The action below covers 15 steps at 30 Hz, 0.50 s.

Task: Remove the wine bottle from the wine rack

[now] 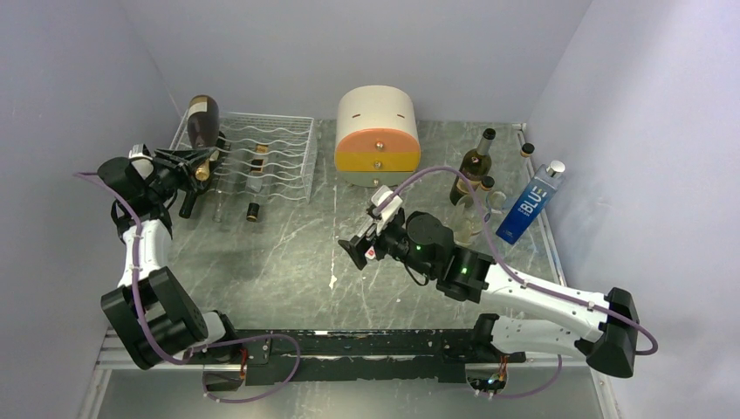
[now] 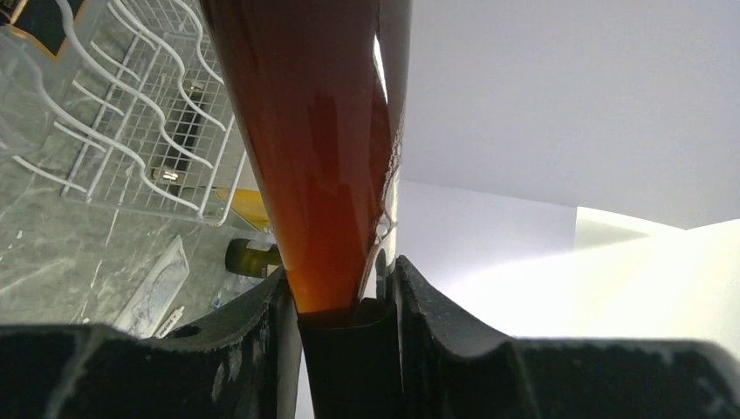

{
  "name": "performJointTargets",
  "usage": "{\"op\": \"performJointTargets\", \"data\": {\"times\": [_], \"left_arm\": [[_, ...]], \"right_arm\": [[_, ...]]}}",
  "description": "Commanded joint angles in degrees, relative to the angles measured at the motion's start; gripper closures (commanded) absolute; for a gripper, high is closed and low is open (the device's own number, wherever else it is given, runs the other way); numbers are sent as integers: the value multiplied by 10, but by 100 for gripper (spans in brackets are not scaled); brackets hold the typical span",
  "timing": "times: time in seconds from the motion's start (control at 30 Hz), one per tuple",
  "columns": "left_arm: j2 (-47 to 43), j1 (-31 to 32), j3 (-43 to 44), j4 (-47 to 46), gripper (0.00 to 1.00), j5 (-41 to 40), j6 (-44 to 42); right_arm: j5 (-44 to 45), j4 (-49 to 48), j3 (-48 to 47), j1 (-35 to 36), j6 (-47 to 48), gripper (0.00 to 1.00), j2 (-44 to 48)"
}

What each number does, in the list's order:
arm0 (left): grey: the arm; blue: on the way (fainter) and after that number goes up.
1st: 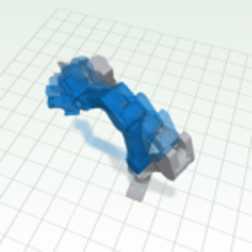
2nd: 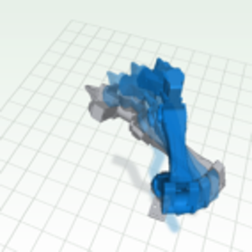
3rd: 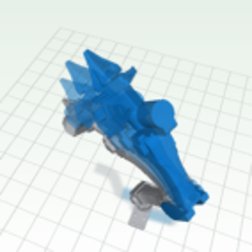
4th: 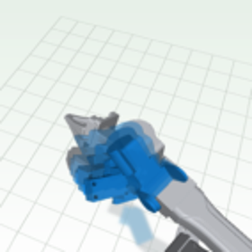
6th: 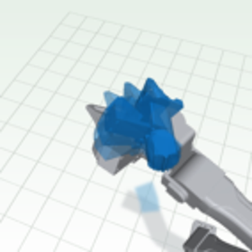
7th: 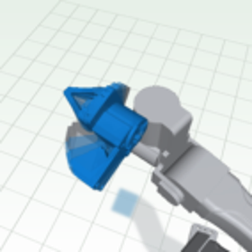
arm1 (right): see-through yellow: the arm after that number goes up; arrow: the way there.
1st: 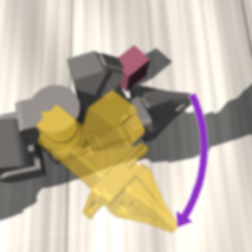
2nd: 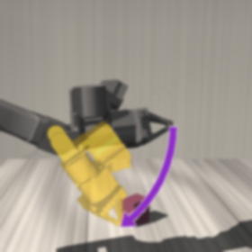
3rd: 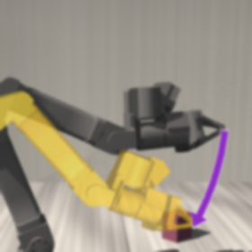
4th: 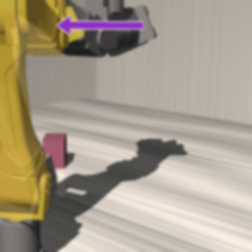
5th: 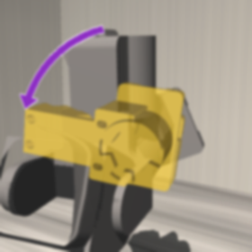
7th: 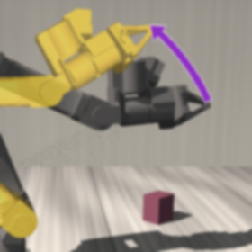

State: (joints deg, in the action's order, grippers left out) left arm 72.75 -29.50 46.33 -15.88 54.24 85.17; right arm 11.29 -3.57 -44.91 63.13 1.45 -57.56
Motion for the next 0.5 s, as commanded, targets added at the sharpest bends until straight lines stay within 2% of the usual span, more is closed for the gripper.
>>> {"op": "performJointTargets", "data": {"times": [0.0,0.13,0.3,0.47], "left_arm": [[-71,-2,74,-190,93,69,-43],[-101,-2,71,-173,93,84,-39],[-137,3,41,-217,93,103,8],[-163,37,43,-180,93,107,-12]], "right_arm": [[-5,-20,-18,3,-8,0,-8],[-10,-28,-22,3,-15,0,-18],[-18,-36,-33,2,-19,0,-43],[-15,-27,-57,3,-15,0,-72]]}}
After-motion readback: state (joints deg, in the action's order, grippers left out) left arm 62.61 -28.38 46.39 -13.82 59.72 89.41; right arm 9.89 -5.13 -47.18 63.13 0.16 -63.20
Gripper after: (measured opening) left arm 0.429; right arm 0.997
